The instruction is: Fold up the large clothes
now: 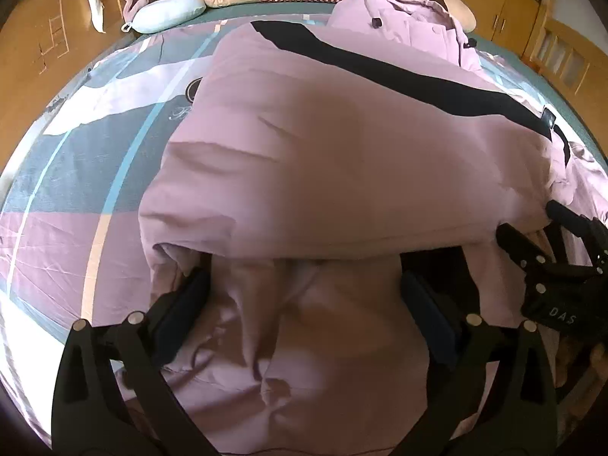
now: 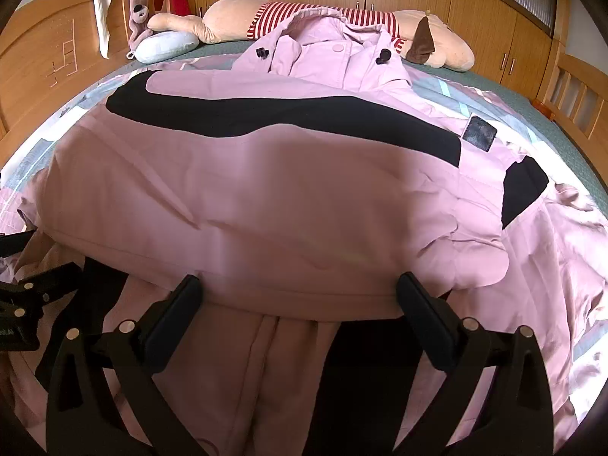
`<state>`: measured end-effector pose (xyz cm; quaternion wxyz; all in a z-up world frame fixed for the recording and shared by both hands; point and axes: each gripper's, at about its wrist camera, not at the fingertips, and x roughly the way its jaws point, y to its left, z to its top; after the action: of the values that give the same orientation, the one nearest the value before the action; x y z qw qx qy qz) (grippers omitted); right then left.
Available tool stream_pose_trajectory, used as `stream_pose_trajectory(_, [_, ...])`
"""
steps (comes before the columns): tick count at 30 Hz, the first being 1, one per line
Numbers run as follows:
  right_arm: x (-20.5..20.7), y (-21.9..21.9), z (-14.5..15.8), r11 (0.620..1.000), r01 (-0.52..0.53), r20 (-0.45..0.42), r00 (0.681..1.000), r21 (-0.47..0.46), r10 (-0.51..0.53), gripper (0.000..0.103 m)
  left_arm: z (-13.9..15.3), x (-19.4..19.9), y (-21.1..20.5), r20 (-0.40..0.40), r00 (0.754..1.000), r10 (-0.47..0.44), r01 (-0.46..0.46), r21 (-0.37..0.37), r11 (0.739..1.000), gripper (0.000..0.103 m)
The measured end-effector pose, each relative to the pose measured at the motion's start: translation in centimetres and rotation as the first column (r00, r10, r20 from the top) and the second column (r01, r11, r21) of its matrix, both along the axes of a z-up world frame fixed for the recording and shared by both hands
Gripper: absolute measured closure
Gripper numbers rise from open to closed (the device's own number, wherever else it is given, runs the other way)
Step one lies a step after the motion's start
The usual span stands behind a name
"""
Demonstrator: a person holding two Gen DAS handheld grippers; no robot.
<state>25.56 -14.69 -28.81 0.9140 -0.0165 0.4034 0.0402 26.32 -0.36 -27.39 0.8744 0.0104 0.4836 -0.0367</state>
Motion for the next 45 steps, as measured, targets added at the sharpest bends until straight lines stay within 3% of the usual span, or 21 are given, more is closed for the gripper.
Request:
stream_pose_trajectory(2, [-0.7,-0.4,0.9,1.0,0.025,0.052,0.998,0.002,-0.025,0.001,-0.2,-0.2,0.1,0.002,1.0,0.004,-0.004,-0.009,1.0,0.002])
stream_pose_trajectory(3, [-1.9,-0.7,2.4,0.999,0.025,0.147,0.989,0.022,-0.028,0.001,-0.2,-0.1,0.1,0.004,1.0,0.005,-0.004,-0.011,1.0,0.002])
stream_pose_trajectory(5, [-2.6,-0.7,4.2,0.999,0.011,0.232,0.973,0.03,-0.018,0.001,-0.4,-0.1,0.2,0.009,1.0,0.007,-0.007,-0.008,1.0,0.002])
stream_pose_trajectory(8, [0.2,0.0,3.7,0.997,0.056,0.115,0.992,-0.049,-0.05,0.001,-0.6,-0.5,0.3,0.012,1.0,0.009,-0.009,-0.007,1.0,0.002])
stream_pose_trajectory(9, [1.6,0.0,2.3,0.995,0.078,0.027,0.997,-0.069,-0.076,0.001,-0.6,-0.4,0.3,0.013,1.0,0.009,-0.009,-0.009,1.0,0.002])
stream_pose_trajectory(10, [2.6,-0.1,0.7,0.995,0.076,-0.053,0.995,-0.066,-0.08,0.001,-0.6,-0.6,0.5,0.013,1.0,0.008,-0.008,-0.01,1.0,0.002])
stream_pose_trajectory(11, [2.9,-0.3,0.2,0.997,0.07,-0.066,0.995,-0.045,-0.073,0.001,-0.6,-0.6,0.5,0.012,1.0,0.008,-0.008,-0.012,1.0,0.002])
stream_pose_trajectory(14, [2.3,-0.9,1.3,0.999,0.038,-0.057,0.998,-0.008,-0.038,0.001,-0.7,-0.7,0.5,0.014,1.0,0.007,-0.007,-0.011,1.0,0.002])
stream_pose_trajectory(16, [0.5,-2.2,2.7,0.999,0.04,0.016,0.999,-0.002,-0.04,0.001,-0.7,-0.7,0.5,0.015,1.0,0.007,-0.007,-0.011,1.0,0.002])
stream_pose_trajectory(20, [-3.5,-8.8,5.6,0.981,0.192,0.12,0.973,0.042,-0.196,0.001,-0.7,-0.7,0.5,0.014,1.0,0.006,-0.006,-0.013,1.0,0.002])
stream_pose_trajectory(24, [-7.0,-17.0,7.0,0.92,0.355,0.092,0.923,0.164,-0.373,0.001,-0.7,-0.7,0.5,0.019,1.0,0.005,-0.004,-0.013,1.0,0.002])
stream_pose_trajectory(26, [-9.0,-21.0,8.0,0.877,0.432,0.115,0.88,0.212,-0.461,0.001,-0.7,-0.8,0.5,0.022,1.0,0.005,-0.004,-0.016,1.0,0.002])
stream_pose_trajectory(29, [-12.1,-27.6,8.3,0.771,0.543,0.077,0.799,0.334,-0.596,0.001,-0.7,-1.0,0.6,0.028,1.0,0.004,-0.003,-0.015,1.0,0.002])
stream_pose_trajectory(33, [-15.1,-35.8,6.4,0.6,0.612,-0.037,0.715,0.515,-0.698,0.001,-0.8,-1.0,0.6,0.034,0.999,0.002,-0.001,-0.009,1.0,0.002])
stream_pose_trajectory(35, [-15.7,-38.1,5.2,0.544,0.633,-0.088,0.692,0.55,-0.716,0.001,-0.8,-1.0,0.6,0.036,0.999,0.001,-0.001,-0.007,1.0,0.002])
stream_pose_trajectory(37, [-15.8,-41.0,3.0,0.468,0.623,-0.169,0.696,0.627,-0.698,0.001,-0.9,-1.0,0.5,0.038,0.999,0.001,-0.001,-0.004,1.0,0.002])
stream_pose_trajectory(41, [-15.5,-44.6,-2.6,0.187,0.584,-0.357,0.685,0.79,-0.635,0.001,-1.0,-0.7,0.6,0.04,0.999,-0.001,0.001,0.002,1.0,0.002])
stream_pose_trajectory(43, [-15.4,-45.6,-3.8,0.127,0.592,-0.388,0.66,0.796,-0.644,0.001,-1.1,-0.6,0.5,0.041,0.999,-0.002,0.002,0.005,1.0,0.002])
stream_pose_trajectory(44, [-15.3,-46.1,-4.2,0.1,0.588,-0.382,0.636,0.803,-0.67,0.005,-1.1,-0.5,0.5,0.04,0.999,-0.002,0.002,0.006,1.0,0.002])
stream_pose_trajectory(45, [-15.3,-46.3,-3.9,0.094,0.581,-0.37,0.626,0.809,-0.686,0.017,-1.2,-0.4,0.5,0.038,0.999,-0.002,0.002,0.006,1.0,0.002])
